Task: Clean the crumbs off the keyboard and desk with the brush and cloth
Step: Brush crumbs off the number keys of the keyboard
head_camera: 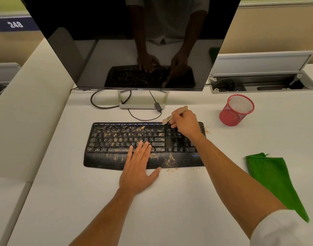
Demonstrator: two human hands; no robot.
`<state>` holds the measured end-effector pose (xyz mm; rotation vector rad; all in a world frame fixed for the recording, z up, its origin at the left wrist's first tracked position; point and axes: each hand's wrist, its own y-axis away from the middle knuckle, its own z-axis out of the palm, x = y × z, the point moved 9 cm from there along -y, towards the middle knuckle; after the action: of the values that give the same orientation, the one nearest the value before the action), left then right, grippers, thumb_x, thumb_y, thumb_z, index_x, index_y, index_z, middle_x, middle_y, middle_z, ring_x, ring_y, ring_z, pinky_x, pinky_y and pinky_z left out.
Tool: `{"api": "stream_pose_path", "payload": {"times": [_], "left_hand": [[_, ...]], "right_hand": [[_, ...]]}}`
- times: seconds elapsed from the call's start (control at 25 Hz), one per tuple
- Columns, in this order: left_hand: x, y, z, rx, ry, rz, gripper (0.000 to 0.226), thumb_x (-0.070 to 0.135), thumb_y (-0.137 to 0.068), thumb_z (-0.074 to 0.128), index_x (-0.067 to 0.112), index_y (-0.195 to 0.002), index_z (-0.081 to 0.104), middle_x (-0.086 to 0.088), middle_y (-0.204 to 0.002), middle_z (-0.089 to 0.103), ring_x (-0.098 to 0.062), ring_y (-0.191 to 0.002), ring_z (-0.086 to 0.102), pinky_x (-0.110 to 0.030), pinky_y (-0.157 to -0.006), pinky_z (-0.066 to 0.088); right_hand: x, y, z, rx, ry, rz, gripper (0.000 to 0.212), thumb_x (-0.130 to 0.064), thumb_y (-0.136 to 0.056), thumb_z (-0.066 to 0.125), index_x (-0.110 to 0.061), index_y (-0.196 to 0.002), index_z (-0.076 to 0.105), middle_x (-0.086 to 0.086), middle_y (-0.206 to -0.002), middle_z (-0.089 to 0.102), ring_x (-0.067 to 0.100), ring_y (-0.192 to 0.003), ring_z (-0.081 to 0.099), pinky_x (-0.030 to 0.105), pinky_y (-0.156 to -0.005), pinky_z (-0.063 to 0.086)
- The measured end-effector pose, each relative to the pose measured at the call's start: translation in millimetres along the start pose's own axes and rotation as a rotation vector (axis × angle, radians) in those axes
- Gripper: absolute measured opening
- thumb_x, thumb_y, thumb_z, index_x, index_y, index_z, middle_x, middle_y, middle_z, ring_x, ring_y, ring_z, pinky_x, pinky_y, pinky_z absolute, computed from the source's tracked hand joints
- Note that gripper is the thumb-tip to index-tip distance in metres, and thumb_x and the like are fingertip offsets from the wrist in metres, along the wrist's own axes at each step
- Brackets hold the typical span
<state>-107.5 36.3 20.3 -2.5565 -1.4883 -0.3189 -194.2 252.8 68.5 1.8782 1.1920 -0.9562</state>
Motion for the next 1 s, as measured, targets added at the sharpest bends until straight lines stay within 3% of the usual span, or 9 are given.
{"api": "stream_pose_path", "payload": {"times": [0.24, 0.4, 0.6, 0.76, 0.88, 1.0], "left_hand": [[0.4, -0.4, -1.0, 0.006, -0.004, 0.002, 0.082, 0.066, -0.093, 0.038, 0.016, -0.156, 0.023, 0.004, -0.164, 0.015, -0.01, -0.152, -0.003, -0.044, -0.123, -0.001], [0.1, -0.3, -0.4, 0.014, 0.009, 0.001, 0.082, 0.066, -0.093, 0.04, 0.016, -0.156, 0.023, 0.004, -0.164, 0.015, -0.01, -0.152, -0.002, -0.044, -0.123, 0.0], [0.2, -0.4, -0.5, 0.02, 0.018, 0.005, 0.082, 0.065, -0.092, 0.04, 0.016, -0.156, 0.023, 0.004, -0.164, 0.016, -0.01, -0.152, -0.001, -0.045, -0.123, 0.001], [-1.0, 0.1, 0.5, 0.01, 0.014, 0.0, 0.083, 0.066, -0.092, 0.039, 0.017, -0.156, 0.022, 0.005, -0.164, 0.014, -0.009, -0.152, -0.003, -0.043, -0.123, -0.001], [-1.4, -0.2, 0.7, 0.005, 0.011, -0.004, 0.083, 0.067, -0.092, 0.038, 0.018, -0.157, 0.021, 0.006, -0.164, 0.013, -0.009, -0.151, -0.005, -0.043, -0.123, -0.002], [-1.3, -0.1, 0.3, 0.005, 0.014, -0.003, 0.083, 0.067, -0.092, 0.038, 0.017, -0.157, 0.021, 0.005, -0.164, 0.013, -0.009, -0.151, -0.005, -0.043, -0.123, -0.002]], "right_hand": [[24.5, -4.6, -54.4, 0.156, 0.145, 0.079, 0.045, -0.024, -0.106, 0.039, 0.002, -0.084, 0.07, 0.006, -0.066, 0.07, 0.011, -0.051, 0.067, 0.029, -0.054, 0.056], [31.2, -2.7, -85.6, 0.296, 0.191, 0.056, 0.046, -0.027, -0.106, 0.038, -0.002, -0.083, 0.069, 0.008, -0.069, 0.071, 0.021, -0.062, 0.07, 0.036, -0.066, 0.06], [11.1, 10.5, -52.6, 0.134, 0.066, -0.028, 0.029, -0.024, -0.103, 0.044, -0.01, -0.092, 0.067, 0.007, -0.078, 0.073, 0.013, -0.061, 0.071, 0.024, -0.056, 0.055], [11.2, 12.9, -46.4, 0.145, 0.13, -0.002, 0.04, -0.025, -0.103, 0.042, -0.003, -0.085, 0.07, 0.009, -0.072, 0.072, 0.021, -0.061, 0.07, 0.038, -0.069, 0.06], [12.5, 9.7, -50.1, 0.086, 0.218, 0.028, 0.047, -0.026, -0.1, 0.042, 0.001, -0.073, 0.069, 0.012, -0.066, 0.07, 0.025, -0.055, 0.067, 0.045, -0.069, 0.061], [9.7, 7.8, -56.5, 0.077, 0.172, 0.055, 0.045, -0.022, -0.102, 0.041, 0.002, -0.077, 0.069, 0.012, -0.066, 0.07, 0.017, -0.047, 0.064, 0.038, -0.064, 0.061]]}}
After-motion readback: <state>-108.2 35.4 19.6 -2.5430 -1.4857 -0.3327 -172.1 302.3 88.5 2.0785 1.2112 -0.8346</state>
